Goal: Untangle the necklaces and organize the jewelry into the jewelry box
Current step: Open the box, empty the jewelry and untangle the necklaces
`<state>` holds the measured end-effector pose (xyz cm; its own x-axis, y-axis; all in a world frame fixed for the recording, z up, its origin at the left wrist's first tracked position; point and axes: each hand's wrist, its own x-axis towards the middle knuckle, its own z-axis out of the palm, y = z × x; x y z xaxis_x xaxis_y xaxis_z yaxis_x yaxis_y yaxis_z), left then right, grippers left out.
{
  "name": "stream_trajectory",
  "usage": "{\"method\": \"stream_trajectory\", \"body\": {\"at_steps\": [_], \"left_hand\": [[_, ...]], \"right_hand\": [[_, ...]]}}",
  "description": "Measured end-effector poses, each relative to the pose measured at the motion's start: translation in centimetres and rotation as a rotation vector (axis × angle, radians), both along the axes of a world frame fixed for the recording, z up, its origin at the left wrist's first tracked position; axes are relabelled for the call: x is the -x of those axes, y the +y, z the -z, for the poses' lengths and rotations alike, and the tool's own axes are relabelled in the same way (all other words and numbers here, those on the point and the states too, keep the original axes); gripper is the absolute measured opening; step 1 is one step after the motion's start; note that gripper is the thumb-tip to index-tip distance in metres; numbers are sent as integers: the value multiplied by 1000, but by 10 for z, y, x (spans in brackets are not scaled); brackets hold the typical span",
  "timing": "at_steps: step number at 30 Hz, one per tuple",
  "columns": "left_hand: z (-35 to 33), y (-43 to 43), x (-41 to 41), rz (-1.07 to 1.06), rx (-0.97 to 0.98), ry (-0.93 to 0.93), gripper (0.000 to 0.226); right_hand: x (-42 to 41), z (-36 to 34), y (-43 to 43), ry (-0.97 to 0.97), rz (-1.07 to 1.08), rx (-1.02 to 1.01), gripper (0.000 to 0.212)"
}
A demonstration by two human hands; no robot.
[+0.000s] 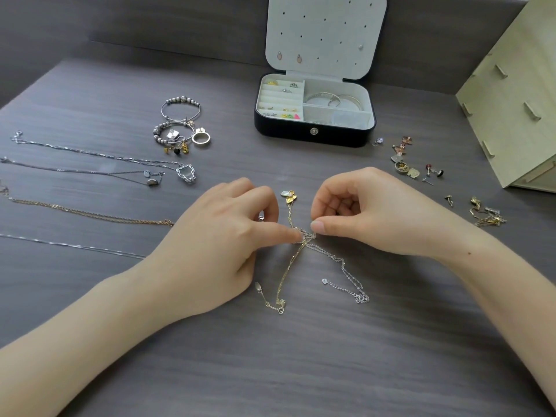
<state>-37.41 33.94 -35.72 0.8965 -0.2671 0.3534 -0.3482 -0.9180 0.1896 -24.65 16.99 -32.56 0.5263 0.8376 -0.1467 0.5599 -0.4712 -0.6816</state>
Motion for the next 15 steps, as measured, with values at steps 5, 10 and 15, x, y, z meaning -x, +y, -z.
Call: {"method": "stream_trajectory", "body": {"at_steps": [5,10,15], "left_hand": [[2,0,0,18,-3,3,60],[2,2,0,12,-8,2,60],[2,5,0,0,-22,8,59]], "right_hand": [[5,3,3,-48,-19,-23,7],[6,2,3,-61,-34,1,11],[2,1,0,-7,-55,20,12]]}}
